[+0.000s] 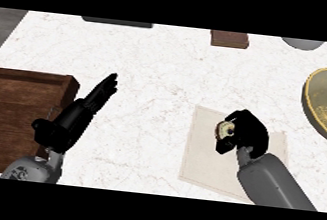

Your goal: Pick the cupcake from the placemat and place it in the bowl

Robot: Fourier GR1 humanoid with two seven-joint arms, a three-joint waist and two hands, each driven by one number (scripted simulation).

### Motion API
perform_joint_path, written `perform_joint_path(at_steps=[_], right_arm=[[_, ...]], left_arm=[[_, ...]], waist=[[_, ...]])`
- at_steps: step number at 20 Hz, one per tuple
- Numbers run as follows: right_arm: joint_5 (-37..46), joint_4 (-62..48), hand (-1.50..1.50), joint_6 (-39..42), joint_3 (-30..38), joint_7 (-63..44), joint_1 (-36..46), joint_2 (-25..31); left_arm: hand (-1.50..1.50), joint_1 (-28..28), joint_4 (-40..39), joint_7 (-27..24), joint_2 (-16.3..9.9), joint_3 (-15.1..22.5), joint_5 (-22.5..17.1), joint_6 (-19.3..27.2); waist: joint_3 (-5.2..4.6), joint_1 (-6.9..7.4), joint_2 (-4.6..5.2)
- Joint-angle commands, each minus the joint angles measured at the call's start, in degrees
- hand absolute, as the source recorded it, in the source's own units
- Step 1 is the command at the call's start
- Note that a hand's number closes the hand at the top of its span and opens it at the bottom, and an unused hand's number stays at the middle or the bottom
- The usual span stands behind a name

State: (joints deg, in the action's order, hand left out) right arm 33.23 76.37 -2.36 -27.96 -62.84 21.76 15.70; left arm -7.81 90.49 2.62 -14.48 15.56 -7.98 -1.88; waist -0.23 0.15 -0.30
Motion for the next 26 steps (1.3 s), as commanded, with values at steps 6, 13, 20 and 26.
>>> perform_joint_path(at_steps=[6,13,20,26], right_arm=[[3.08,0.65,1.5,3.21,0.43,12.27,-5.47,3.77],[4.48,15.89,1.5,15.92,-21.13,44.93,-5.94,15.85],[5.72,25.65,1.5,-1.09,-9.03,68.46,-12.28,40.98],[-13.04,26.79,1.5,-11.49,7.22,81.78,-19.31,42.94]], left_arm=[[0.0,0.13,3.53,3.94,0.58,-1.86,0.18,-1.15],[0.0,-0.42,0.88,2.11,1.27,-1.3,0.75,-0.69],[0.0,1.54,1.93,1.9,1.34,-2.83,0.47,0.65],[0.0,1.47,1.68,1.47,0.98,-3.77,0.65,0.71]], waist=[[0.26,-0.21,0.24],[0.4,-0.7,-0.46],[0.46,-4.05,-0.6],[0.46,-4.31,-0.33]])
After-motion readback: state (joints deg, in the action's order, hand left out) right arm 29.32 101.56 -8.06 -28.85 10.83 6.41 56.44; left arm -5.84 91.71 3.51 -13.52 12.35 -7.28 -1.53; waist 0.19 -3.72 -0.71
